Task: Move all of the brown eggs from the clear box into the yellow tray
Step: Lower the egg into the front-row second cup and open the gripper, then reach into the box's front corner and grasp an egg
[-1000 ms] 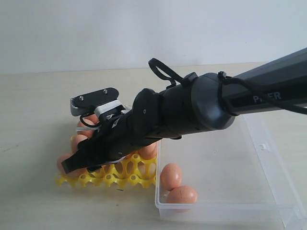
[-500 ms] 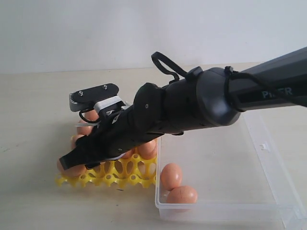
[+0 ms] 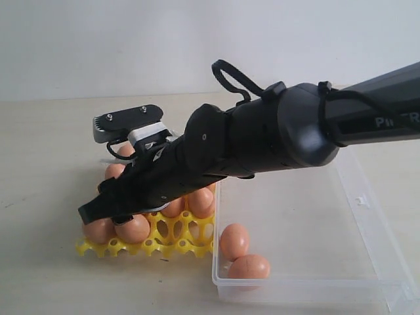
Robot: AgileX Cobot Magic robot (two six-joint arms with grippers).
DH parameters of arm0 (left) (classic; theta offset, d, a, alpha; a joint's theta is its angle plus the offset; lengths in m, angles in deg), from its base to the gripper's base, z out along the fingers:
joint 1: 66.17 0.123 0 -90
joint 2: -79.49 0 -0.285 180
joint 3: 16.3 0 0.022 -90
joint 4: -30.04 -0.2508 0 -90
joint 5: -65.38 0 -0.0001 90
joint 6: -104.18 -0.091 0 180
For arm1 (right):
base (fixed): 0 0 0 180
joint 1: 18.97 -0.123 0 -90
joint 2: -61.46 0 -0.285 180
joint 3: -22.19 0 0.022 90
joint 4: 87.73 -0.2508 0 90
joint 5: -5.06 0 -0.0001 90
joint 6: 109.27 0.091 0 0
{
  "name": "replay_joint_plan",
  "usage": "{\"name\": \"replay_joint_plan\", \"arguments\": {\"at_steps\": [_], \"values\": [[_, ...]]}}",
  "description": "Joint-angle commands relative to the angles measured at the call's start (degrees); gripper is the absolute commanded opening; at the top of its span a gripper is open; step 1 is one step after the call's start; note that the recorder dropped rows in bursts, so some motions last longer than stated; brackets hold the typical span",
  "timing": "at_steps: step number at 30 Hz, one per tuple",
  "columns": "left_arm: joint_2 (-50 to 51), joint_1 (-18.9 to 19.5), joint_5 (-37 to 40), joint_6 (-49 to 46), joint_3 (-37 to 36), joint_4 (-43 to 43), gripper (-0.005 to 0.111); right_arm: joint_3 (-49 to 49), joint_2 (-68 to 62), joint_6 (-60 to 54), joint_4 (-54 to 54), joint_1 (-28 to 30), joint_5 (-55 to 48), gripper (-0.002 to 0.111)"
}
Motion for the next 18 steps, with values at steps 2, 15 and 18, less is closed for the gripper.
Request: {"name": "replay_joint_plan", "arguments": {"at_steps": [2,15,18], "values": [[0.04,0.10,-0.52,0.32,0.23,0.14,0.000,0.53,5.16,0.02,2.69,0.35,-0.12,0.054],[0.04,0.10,-0.52,0.16,0.23,0.14,0.000,9.63,18.33,10.10,12.47,16.57,-18.82,0.005],[0.04,0.10,-0.52,0.16,0.23,0.14,0.000,9.63,17.30,10.10,12.06,21.21,-21.93,0.017]]}}
